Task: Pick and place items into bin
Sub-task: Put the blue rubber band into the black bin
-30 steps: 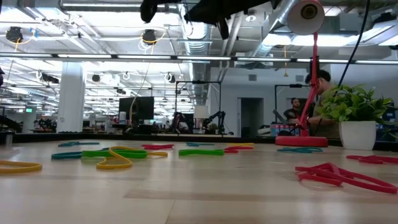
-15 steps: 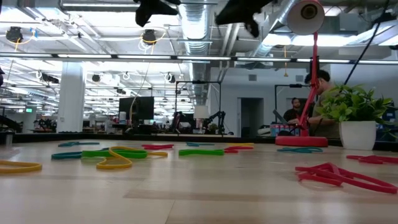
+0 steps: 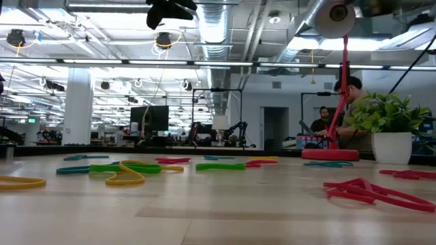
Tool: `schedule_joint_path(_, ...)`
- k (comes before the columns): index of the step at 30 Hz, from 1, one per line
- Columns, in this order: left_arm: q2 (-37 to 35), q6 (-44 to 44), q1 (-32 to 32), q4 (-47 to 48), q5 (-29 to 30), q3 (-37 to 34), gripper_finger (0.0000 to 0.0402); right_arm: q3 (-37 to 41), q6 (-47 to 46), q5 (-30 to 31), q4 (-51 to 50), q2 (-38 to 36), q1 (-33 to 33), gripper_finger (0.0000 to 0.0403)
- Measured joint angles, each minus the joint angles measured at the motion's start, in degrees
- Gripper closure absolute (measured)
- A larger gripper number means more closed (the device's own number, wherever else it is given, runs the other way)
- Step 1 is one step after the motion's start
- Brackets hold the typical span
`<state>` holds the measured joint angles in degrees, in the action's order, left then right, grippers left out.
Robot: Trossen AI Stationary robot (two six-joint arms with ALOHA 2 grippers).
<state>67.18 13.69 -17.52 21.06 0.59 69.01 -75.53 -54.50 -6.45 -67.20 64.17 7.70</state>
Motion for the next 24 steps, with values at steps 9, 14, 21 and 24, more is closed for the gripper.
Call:
schedule_joint_path(9,0.00,-0.04,0.00,0.02,0.30,0.00,0.0274,0.00,-23.00,-11.50,-2.17,-0.23,18.77,0.0403)
schedule_joint_path(14,0.00,-0.02,0.00,0.02,0.30,0.00,0.0274,0.00,-38.34,-9.29,-5.63,-0.21,27.63,0.0403)
schedule_joint_path(21,0.00,-0.02,0.00,0.03,0.29,0.00,0.0274,3.10,-52.25,-6.29,-6.63,-0.03,37.78,0.0403)
schedule_joint_path(24,0.00,-0.02,0.00,0.04,0.27,0.00,0.0274,5.56,-55.06,-5.51,-6.37,0.68,40.48,0.0403)
